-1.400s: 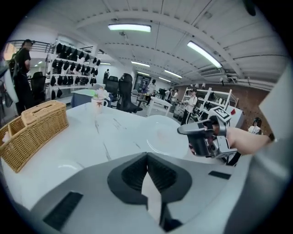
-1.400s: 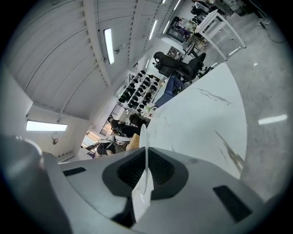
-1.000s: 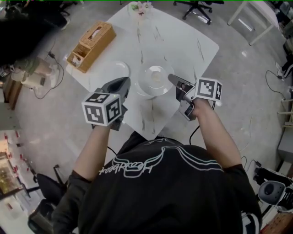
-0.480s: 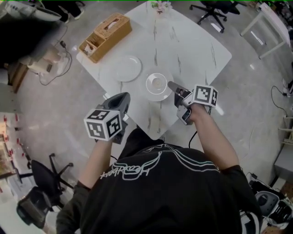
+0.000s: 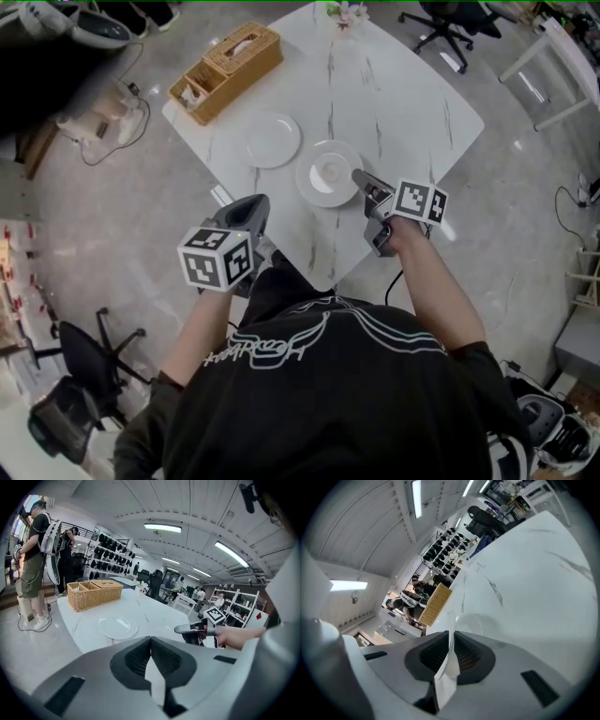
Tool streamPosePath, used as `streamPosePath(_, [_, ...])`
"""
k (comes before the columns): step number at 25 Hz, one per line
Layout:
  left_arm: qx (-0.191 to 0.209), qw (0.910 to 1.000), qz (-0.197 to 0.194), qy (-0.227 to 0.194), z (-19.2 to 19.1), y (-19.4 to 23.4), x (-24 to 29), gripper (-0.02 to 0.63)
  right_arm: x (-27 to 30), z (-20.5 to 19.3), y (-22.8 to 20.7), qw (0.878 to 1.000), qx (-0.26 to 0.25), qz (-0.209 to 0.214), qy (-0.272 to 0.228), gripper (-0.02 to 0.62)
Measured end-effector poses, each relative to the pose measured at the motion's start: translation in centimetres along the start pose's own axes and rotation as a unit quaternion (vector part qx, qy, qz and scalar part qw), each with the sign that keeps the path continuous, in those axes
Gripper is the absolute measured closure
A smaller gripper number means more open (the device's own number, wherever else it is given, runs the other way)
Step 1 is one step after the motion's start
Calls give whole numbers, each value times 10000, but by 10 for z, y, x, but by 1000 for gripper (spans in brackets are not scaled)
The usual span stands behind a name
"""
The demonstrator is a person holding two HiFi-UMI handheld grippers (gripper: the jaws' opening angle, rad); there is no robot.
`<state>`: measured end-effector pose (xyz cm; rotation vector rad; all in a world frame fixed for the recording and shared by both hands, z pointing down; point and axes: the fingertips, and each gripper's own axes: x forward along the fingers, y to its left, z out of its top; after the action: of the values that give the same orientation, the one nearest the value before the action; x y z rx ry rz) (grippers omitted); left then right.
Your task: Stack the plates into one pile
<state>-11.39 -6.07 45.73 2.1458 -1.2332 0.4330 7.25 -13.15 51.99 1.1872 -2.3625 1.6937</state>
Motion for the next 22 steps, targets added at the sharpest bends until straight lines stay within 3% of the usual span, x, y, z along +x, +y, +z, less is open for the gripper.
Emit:
streamPosePath(6, [60, 9999, -29, 111, -1, 7, 11, 582, 3, 4, -6, 9969, -688, -369, 107, 550])
streamPosePath(13, [141, 9997, -86, 199, -7, 3, 21, 581, 9, 1, -9, 9859, -1548, -544, 333, 423])
streamPosePath(15, [140, 9996, -87, 209, -9, 3, 23, 581, 10, 0, -11, 9757, -2046, -670, 419, 389])
streamPosePath(19, [97, 9997, -102, 207, -13, 0, 23, 581, 8, 3, -12, 9407, -3199, -1000, 514, 346])
streamPosePath(22, [90, 9997, -112, 184, -14, -3, 22, 582, 3, 6, -5, 9284, -3542, -1001, 507, 332])
